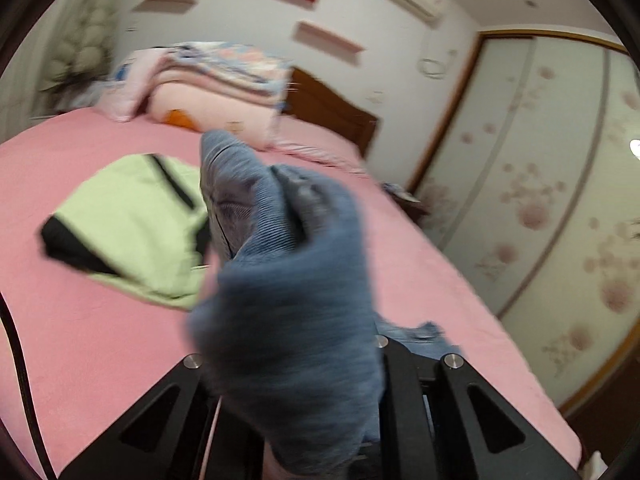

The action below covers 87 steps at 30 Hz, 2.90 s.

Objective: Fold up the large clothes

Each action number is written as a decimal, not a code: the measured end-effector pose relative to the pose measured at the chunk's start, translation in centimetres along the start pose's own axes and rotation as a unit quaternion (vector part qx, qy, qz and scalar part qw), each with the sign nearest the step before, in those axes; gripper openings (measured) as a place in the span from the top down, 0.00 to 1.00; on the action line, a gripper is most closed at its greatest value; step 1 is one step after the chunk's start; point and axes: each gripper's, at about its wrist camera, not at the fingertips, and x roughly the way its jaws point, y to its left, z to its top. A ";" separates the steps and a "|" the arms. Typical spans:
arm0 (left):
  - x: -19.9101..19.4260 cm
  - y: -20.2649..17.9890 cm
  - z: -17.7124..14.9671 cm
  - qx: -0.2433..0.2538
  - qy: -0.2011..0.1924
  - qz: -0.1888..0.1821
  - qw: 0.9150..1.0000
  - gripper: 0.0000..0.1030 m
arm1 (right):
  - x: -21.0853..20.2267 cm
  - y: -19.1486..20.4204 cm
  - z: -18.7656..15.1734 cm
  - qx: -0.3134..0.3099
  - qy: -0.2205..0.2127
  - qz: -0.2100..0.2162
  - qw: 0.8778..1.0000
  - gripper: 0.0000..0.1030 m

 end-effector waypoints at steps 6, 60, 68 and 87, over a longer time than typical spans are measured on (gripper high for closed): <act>4.2 -7.1 -1.1 0.036 0.027 -0.081 0.996 0.90 | -0.7 -2.9 -0.5 0.077 -0.014 0.071 0.994 1.00; 19.7 -6.5 -6.0 0.060 0.297 0.045 0.952 0.21 | -11.0 -21.4 2.2 0.172 0.089 0.002 0.981 0.85; 20.0 -5.2 -7.7 0.029 0.309 0.041 0.950 0.21 | -8.4 -22.9 -1.4 0.178 0.072 -0.013 0.981 0.81; 26.4 -4.8 -0.9 0.028 0.292 0.067 0.954 0.28 | -1.8 -26.4 11.8 0.184 0.068 0.013 0.981 0.86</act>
